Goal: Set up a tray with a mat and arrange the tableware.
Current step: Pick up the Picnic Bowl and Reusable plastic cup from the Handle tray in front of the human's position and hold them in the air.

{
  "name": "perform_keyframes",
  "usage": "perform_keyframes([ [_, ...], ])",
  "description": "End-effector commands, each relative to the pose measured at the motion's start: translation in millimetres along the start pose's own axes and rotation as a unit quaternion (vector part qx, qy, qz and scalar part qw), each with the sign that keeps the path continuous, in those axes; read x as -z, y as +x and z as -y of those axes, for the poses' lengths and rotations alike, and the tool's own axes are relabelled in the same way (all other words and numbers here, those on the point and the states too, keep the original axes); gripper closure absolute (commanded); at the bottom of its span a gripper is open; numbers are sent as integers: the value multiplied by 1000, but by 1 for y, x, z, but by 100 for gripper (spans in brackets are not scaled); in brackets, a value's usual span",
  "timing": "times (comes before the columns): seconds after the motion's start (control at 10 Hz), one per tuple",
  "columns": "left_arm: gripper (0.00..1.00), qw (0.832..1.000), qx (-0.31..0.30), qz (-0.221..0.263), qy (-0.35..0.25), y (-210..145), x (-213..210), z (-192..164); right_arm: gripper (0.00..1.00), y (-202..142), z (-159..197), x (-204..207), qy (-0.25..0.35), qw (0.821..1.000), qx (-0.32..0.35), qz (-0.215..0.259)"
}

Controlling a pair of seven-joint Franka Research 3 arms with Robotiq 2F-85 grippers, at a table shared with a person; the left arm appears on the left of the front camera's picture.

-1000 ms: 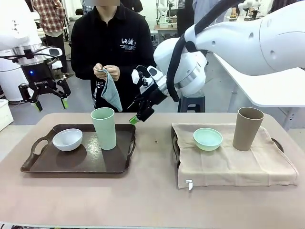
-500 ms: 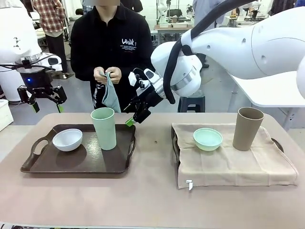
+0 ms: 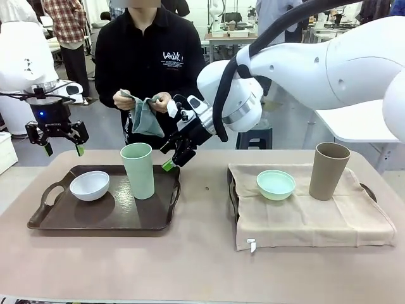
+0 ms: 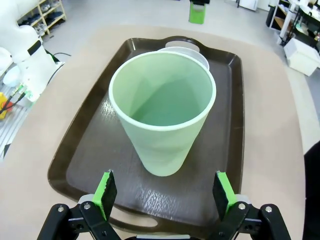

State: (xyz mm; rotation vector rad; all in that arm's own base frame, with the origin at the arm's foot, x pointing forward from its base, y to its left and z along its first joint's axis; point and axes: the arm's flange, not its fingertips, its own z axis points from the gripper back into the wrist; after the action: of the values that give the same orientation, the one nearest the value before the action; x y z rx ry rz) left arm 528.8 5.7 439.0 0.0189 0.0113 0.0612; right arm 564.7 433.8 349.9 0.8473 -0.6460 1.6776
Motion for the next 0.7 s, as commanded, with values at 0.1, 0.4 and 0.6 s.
perform_keyframes([
  [0.1,4,999,41,13,-2,28,19,1,0,1,15,11,-7,1000,-2,31],
  [0.4,4,998,56,-2,9,39,38,13,0,3,25,36,33,998,7,46],
  [0.6,4,998,64,-3,4,41,44,16,0,7,28,46,40,998,8,45],
])
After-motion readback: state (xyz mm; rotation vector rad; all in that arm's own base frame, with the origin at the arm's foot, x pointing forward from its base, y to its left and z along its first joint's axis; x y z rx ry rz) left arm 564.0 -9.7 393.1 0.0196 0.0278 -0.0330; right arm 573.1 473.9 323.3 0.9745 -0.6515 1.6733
